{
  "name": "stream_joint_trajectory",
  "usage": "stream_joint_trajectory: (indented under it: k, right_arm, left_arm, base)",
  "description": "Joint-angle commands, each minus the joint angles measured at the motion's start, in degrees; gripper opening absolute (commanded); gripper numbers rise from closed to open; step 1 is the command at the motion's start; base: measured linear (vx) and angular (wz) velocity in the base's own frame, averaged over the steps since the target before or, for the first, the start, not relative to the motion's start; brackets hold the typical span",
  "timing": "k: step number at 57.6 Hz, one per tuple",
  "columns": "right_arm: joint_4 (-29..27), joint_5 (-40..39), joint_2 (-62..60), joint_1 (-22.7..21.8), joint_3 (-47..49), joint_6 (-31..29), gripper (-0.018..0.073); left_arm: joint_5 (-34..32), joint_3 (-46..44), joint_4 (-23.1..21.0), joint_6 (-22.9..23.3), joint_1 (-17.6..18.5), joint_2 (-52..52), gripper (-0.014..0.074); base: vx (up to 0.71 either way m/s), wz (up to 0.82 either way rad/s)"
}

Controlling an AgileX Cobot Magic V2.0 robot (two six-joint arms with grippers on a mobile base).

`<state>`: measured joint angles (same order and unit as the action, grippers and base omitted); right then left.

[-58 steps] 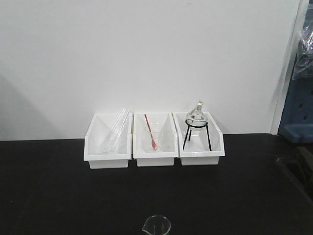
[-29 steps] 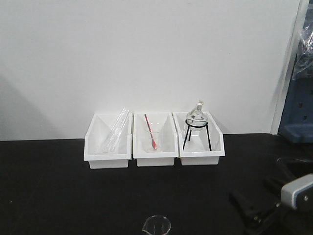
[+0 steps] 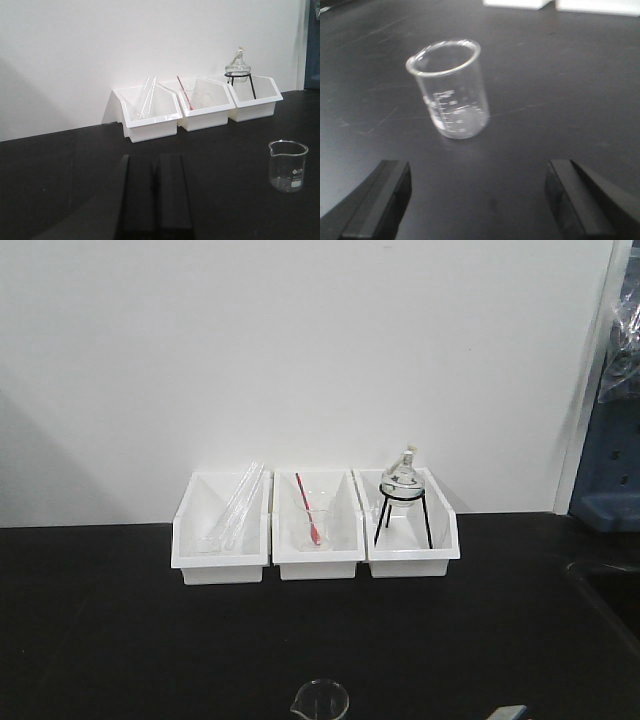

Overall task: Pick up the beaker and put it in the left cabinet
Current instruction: 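Move the right gripper down around the small clear glass beaker, then close the right gripper on the beaker and lift it off the bench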

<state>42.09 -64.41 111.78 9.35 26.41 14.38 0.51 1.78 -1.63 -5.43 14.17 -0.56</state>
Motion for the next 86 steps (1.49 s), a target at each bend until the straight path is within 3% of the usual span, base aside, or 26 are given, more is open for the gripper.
stream_joint_trajectory:
  k: [1, 21, 52, 55, 61, 69, 71, 86]
  right_arm:
    - [-0.2, -12.7, -0.1, 2.6, 4.3, -0.4, 0.0584]
    - [-8.1, -12.7, 6.2, 8.6, 14.0, -0.3, 0.0584]
    - [-9.8, -11.6, 16.8, 13.2, 28.7, 0.2, 0.0569]
    - [-10.3, -11.5, 17.3, 13.5, 29.5, 0.3, 0.0542]
    - [-11.9, -11.3, 17.4, 13.6, 29.7, 0.3, 0.0393]
    - [-10.2, -11.1, 16.9, 13.6, 29.4, 0.6, 0.0035]
    - [-9.4, -10.5, 16.3, 13.6, 29.1, 1.3, -0.0016]
    - [-10.8, 4.8, 0.7, 13.5, 23.2, 5.9, -0.0006]
  left_arm:
    - [-4.8, 0.9, -0.5, 0.2, 0.3, -1.0, 0.0001]
    - [-4.8, 0.9, -0.5, 0.2, 0.3, -1.0, 0.0001]
    - [-4.8, 0.9, -0.5, 0.2, 0.3, -1.0, 0.0001]
    - [-4.8, 0.9, -0.5, 0.2, 0.3, -1.0, 0.0001]
    - [-4.8, 0.9, -0.5, 0.2, 0.3, -1.0, 0.0001]
    - [-4.8, 0.9, -0.5, 0.2, 0.3, -1.0, 0.0001]
    - [-4.8, 0.9, -0.5, 0.2, 0.3, -1.0, 0.0001]
    - [-4.8, 0.9, -0.5, 0.2, 0.3, -1.0, 0.0001]
  base:
    - [0.0, 0.0]
    - [0.0, 0.0]
    - [0.0, 0.0]
    - [0.0, 0.0]
    - [0.0, 0.0]
    - [0.0, 0.0]
    - [0.0, 0.0]
    - [0.0, 0.0]
